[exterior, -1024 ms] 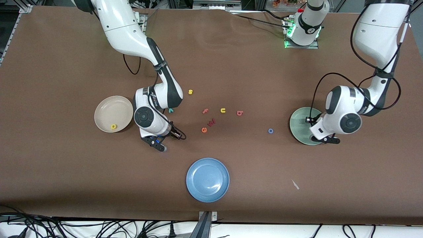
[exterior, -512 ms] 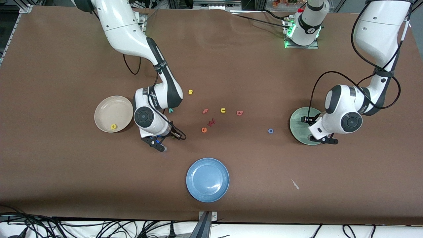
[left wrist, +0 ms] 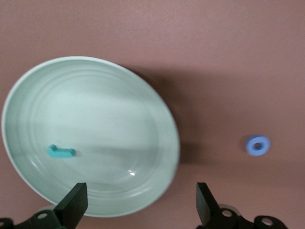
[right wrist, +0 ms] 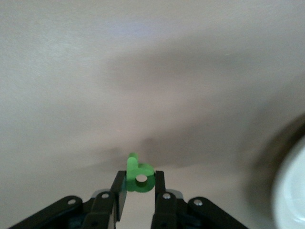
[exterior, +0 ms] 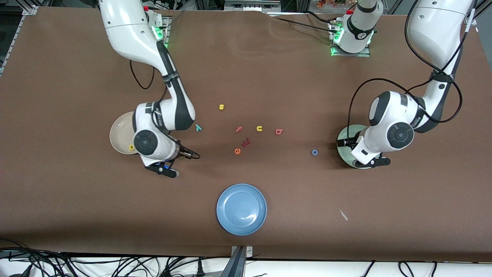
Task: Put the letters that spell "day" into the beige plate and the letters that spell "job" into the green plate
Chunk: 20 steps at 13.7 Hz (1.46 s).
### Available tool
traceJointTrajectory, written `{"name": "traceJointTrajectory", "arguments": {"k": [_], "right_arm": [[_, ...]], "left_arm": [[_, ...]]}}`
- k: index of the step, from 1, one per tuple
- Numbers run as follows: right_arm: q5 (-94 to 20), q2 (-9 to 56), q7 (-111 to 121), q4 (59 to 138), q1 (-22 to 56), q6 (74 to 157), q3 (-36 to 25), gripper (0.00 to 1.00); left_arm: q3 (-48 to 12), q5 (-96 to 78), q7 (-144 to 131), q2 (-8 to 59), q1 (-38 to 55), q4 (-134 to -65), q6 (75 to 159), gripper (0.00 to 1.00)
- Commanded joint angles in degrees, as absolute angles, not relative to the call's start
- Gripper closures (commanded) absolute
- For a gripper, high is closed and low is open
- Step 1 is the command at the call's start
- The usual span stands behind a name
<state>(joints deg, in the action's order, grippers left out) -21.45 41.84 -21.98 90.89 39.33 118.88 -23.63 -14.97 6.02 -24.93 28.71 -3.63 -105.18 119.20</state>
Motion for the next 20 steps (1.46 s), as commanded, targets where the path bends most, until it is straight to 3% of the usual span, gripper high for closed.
{"name": "traceJointTrajectory", "arguments": {"k": [1, 4, 8, 9, 10, 11, 13, 16, 20], "right_arm": [[-16.7, 30.1, -12.3, 106.0, 40.0, 124.0, -24.5, 1.00], [-16.2, 24.3, -0.2, 115.6, 39.9, 128.7, -28.4, 1.00], [-16.3, 23.2, 15.6, 119.8, 39.8, 129.5, -34.0, 0.97], [-16.3, 23.9, 17.9, 119.8, 39.6, 129.6, -34.7, 0.70], [-16.5, 24.4, 18.3, 119.6, 39.3, 129.6, -34.8, 0.19], [-16.6, 24.4, 17.1, 119.3, 39.3, 129.0, -34.8, 0.00], [-16.6, 24.3, 12.7, 118.0, 39.8, 128.1, -34.1, 0.00], [-16.7, 24.3, 5.0, 117.1, 41.1, 127.8, -30.3, 0.00], [-16.8, 24.0, 1.3, 116.5, 41.2, 129.4, -23.2, 0.00]], "left_arm": [[-16.7, 4.7, -33.7, 29.1, -2.8, -103.4, 118.0, 0.00], [-17.0, 4.8, -43.6, 32.2, 1.4, -100.0, 118.5, 0.00], [-17.1, 3.5, -45.5, 34.2, 1.9, -100.5, 124.5, 0.00], [-17.0, 3.6, -46.0, 35.3, 3.2, -100.9, 126.2, 0.00], [-17.0, 3.8, -46.2, 36.0, 3.9, -101.4, 128.0, 0.00], [-17.0, 4.0, -46.1, 36.5, 3.9, -101.8, 130.4, 0.02], [-17.0, 4.4, -44.6, 37.7, 4.1, -101.6, 133.8, 0.10], [-17.0, 4.4, -43.3, 38.0, 4.4, -102.0, 134.7, 0.38], [-17.0, 8.3, -42.6, 38.1, 4.1, -104.1, 134.9, 0.41]]}}
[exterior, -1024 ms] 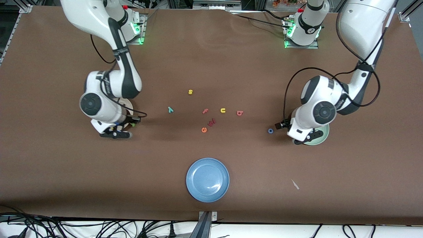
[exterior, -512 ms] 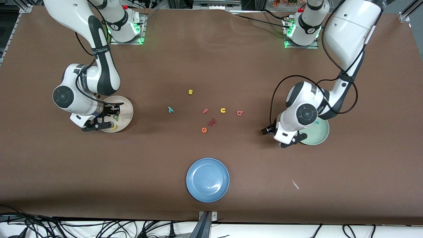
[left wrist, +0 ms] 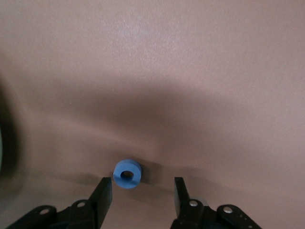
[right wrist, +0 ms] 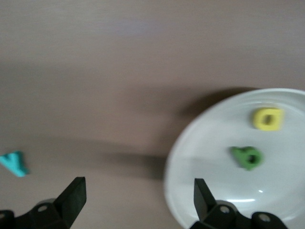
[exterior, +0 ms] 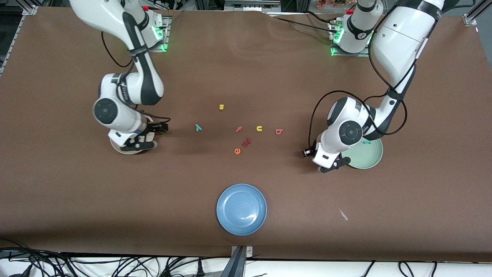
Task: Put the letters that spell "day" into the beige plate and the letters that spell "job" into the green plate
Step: 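Grasp the blue o while the right gripper reaches the cyan y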
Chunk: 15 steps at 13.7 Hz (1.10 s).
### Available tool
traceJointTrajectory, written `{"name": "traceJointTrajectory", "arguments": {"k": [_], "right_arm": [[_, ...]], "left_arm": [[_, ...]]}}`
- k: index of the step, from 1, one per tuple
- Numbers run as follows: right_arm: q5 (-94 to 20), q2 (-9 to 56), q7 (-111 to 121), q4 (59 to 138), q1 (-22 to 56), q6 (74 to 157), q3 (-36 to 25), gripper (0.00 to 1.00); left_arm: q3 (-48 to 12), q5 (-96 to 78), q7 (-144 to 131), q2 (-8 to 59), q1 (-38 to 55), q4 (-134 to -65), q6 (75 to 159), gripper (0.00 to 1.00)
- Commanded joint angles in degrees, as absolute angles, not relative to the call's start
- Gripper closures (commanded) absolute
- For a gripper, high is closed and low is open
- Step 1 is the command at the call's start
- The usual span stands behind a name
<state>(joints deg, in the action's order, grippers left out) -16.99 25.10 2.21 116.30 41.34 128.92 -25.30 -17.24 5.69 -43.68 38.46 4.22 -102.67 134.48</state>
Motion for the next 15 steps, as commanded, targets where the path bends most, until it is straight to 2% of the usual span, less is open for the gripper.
{"name": "traceJointTrajectory", "arguments": {"k": [1, 4, 5, 6, 7, 12, 15], "right_arm": [[-16.7, 24.0, 1.5, 116.5, 41.2, 129.6, -21.7, 0.00], [-16.7, 24.0, 2.2, 116.9, 41.2, 132.0, -17.9, 0.00], [-16.7, 24.2, 2.2, 117.2, 41.2, 133.6, -17.0, 0.00], [-16.7, 24.5, 2.2, 117.5, 41.2, 134.9, -15.7, 0.00], [-16.5, 24.8, 2.3, 117.6, 41.3, 136.3, -15.0, 0.00], [-16.3, 27.1, 2.3, 120.9, 41.7, 145.6, -12.3, 0.00], [-16.2, 27.6, 2.3, 120.9, 42.2, 146.3, -11.8, 0.03]], "left_arm": [[-17.0, 9.1, -42.7, 38.0, 3.9, -104.5, 135.0, 0.41], [-17.0, 9.1, -42.7, 38.1, 4.0, -104.6, 135.1, 0.44], [-17.0, 9.2, -42.7, 38.1, 4.0, -104.7, 135.1, 0.50], [-17.0, 9.2, -42.6, 38.1, 4.0, -104.7, 135.1, 0.61], [-17.0, 9.2, -42.6, 38.1, 4.1, -104.6, 135.2, 0.66], [-17.0, 11.2, -42.6, 38.1, 4.3, -104.4, 135.4, 0.60], [-17.0, 14.1, -42.7, 38.5, 4.0, -104.4, 135.4, 0.60]]}}
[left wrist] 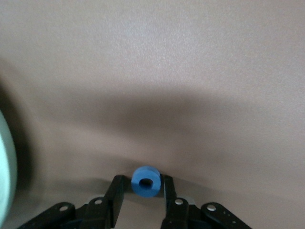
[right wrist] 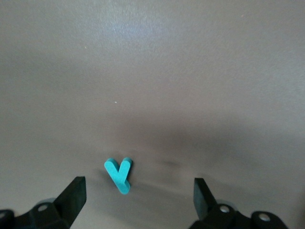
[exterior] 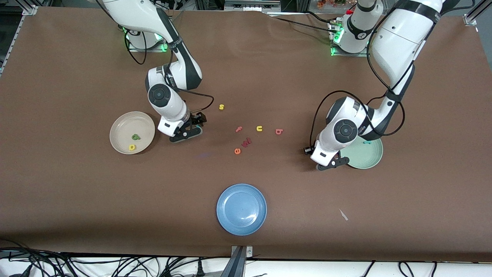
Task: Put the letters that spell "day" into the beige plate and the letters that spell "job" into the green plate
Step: 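Grasp the blue o while the right gripper reaches the cyan y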
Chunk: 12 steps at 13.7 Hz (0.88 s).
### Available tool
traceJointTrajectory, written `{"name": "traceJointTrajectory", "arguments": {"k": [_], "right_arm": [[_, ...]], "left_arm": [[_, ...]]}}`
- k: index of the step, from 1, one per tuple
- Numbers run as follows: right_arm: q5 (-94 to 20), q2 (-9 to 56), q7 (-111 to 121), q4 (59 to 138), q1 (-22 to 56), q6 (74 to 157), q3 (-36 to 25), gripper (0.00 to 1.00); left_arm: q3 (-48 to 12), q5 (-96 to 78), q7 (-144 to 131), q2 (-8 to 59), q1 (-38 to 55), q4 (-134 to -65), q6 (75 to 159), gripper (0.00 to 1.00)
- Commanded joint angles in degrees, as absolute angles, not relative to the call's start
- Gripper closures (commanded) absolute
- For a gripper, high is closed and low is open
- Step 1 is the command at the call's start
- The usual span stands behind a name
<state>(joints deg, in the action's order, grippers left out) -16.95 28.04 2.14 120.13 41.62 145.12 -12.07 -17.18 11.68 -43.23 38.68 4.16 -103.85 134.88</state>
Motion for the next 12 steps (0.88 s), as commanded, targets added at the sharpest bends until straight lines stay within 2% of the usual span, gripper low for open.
{"name": "traceJointTrajectory", "arguments": {"k": [1, 3, 4, 5, 6, 9, 12], "right_arm": [[-16.3, 27.9, 2.3, 120.9, 42.7, 146.4, -11.9, 0.06], [-16.3, 28.6, 1.9, 120.9, 43.5, 147.6, -11.9, 0.18], [-16.3, 29.2, 1.8, 120.9, 43.9, 148.1, -11.9, 0.23], [-16.3, 29.5, 1.8, 120.8, 44.3, 149.0, -11.9, 0.23], [-16.3, 30.0, 1.8, 120.8, 44.4, 149.5, -11.9, 0.26], [-16.3, 30.1, 1.7, 120.8, 44.5, 149.4, -11.9, 0.47], [-16.4, 30.1, 1.6, 120.6, 44.5, 149.4, -11.9, 0.72]], "left_arm": [[-17.0, 14.1, -42.7, 38.6, 4.0, -104.4, 136.1, 0.61], [-17.0, 14.1, -42.7, 38.9, 4.0, -104.4, 137.3, 0.62], [-17.0, 14.1, -42.7, 39.0, 4.0, -104.4, 137.5, 0.66], [-17.0, 14.2, -42.6, 39.0, 4.0, -104.4, 137.8, 0.67], [-17.0, 14.2, -42.7, 39.0, 4.0, -104.4, 137.9, 0.73], [-17.0, 14.1, -42.9, 38.9, 3.6, -104.4, 138.2, 0.81], [-17.1, 14.1, -43.3, 38.1, 3.7, -104.0, 134.8, 0.90]]}}
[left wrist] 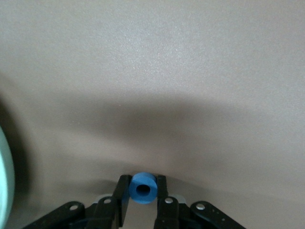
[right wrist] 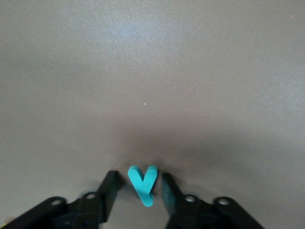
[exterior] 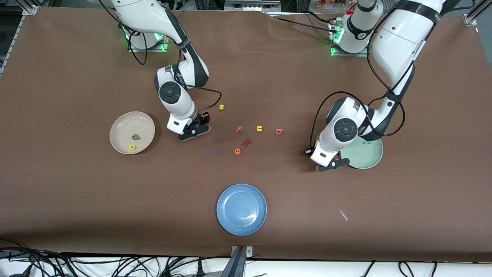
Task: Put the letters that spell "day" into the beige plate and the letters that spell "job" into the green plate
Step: 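Place the o on the green plate while the right gripper grasps the y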
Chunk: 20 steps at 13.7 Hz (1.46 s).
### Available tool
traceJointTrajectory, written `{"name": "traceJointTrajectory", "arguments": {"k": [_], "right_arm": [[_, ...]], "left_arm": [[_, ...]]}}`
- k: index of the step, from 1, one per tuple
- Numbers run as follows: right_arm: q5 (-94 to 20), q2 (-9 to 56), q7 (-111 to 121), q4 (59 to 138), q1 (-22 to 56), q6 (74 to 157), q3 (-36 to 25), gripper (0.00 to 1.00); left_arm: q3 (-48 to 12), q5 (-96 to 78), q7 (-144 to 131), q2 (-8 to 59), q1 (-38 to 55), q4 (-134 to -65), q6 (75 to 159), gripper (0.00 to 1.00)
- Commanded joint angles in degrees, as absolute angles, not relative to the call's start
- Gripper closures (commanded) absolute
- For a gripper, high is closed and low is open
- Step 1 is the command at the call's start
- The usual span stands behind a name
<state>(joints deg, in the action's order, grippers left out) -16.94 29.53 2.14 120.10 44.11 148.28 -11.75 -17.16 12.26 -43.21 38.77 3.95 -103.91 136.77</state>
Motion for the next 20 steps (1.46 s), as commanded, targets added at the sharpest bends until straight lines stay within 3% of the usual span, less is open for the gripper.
{"name": "traceJointTrajectory", "arguments": {"k": [1, 3, 6, 10, 13, 20], "right_arm": [[-16.4, 30.0, 1.6, 120.5, 44.4, 149.4, -11.9, 0.75], [-16.5, 30.0, 1.6, 120.4, 44.4, 149.3, -11.9, 0.80], [-16.6, 29.4, 1.8, 120.0, 44.4, 148.5, -12.2, 1.00], [-16.7, 27.2, -2.4, 117.3, 44.3, 141.7, -14.1, 1.00], [-16.7, 26.1, -8.3, 116.8, 44.3, 141.4, -14.7, 1.00], [-18.2, 23.7, -13.4, 113.3, 44.3, 128.5, -23.2, 1.00]], "left_arm": [[-17.1, 14.0, -43.5, 37.5, 3.6, -103.6, 134.2, 0.90], [-17.1, 14.0, -43.0, 35.4, 3.3, -103.7, 131.9, 0.94], [-17.0, 14.0, -42.9, 32.4, 1.1, -103.6, 126.4, 1.00], [-17.0, 14.0, -34.8, 30.2, -2.3, -103.6, 118.8, 0.98], [-17.0, 14.0, -30.0, 29.8, -4.9, -104.6, 116.4, 0.97], [-18.2, 11.9, -17.9, 34.7, -7.6, -105.2, 119.5, 0.94]]}}
